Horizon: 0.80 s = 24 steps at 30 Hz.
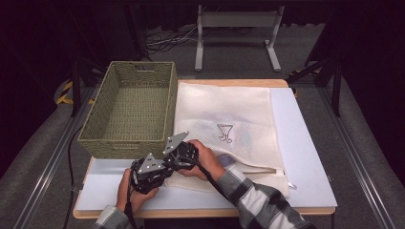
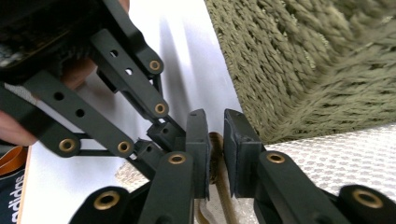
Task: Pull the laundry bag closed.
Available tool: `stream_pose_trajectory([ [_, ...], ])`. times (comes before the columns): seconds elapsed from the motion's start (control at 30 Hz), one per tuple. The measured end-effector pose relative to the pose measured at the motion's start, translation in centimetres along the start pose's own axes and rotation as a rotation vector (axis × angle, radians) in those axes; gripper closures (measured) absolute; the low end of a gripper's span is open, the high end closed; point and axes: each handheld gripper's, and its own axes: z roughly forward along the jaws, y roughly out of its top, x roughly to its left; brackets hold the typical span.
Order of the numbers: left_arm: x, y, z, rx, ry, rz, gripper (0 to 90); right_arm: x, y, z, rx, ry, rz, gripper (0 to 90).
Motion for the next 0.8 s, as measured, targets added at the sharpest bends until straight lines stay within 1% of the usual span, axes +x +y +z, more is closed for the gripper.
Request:
stream_pose_trajectory([
  [0.13, 0.0, 0.0, 0.0, 0.005, 0.0, -0.001, 85.3, 0.2, 0.1, -0.7, -0.026, -0.006, -0.003, 81.5],
  [0.3, 0.0, 0.0, 0.0, 0.01, 0.005, 0.001, 85.2, 0.2, -0.1, -1.7, -0.056, -0.011, 0.006, 81.5],
  [0.4, 0.0, 0.0, 0.0, 0.011, 0.004, -0.003, 85.1, 0.2, -0.4, -2.3, -0.064, -0.014, 0.008, 81.5],
  [0.43, 0.0, 0.0, 0.0, 0.01, 0.004, -0.004, 85.1, 0.2, -0.6, -2.6, -0.061, -0.016, 0.003, 81.5],
  [0.53, 0.0, 0.0, 0.0, 0.003, 0.008, -0.006, 85.1, 0.1, -0.9, -3.0, -0.062, -0.013, 0.01, 81.5],
  [0.6, 0.0, 0.1, -0.2, 0.0, 0.014, 0.002, 85.0, 0.1, -1.3, -3.3, -0.061, -0.008, 0.011, 81.5],
  [0.63, 0.0, 0.1, -0.2, -0.007, 0.013, -0.001, 85.0, 0.1, -1.5, -3.4, -0.055, -0.004, 0.01, 81.5],
  [0.8, -0.1, 0.2, -0.3, -0.007, 0.014, 0.001, 84.9, 0.1, -2.2, -3.2, -0.017, 0.018, 0.0, 81.4],
])
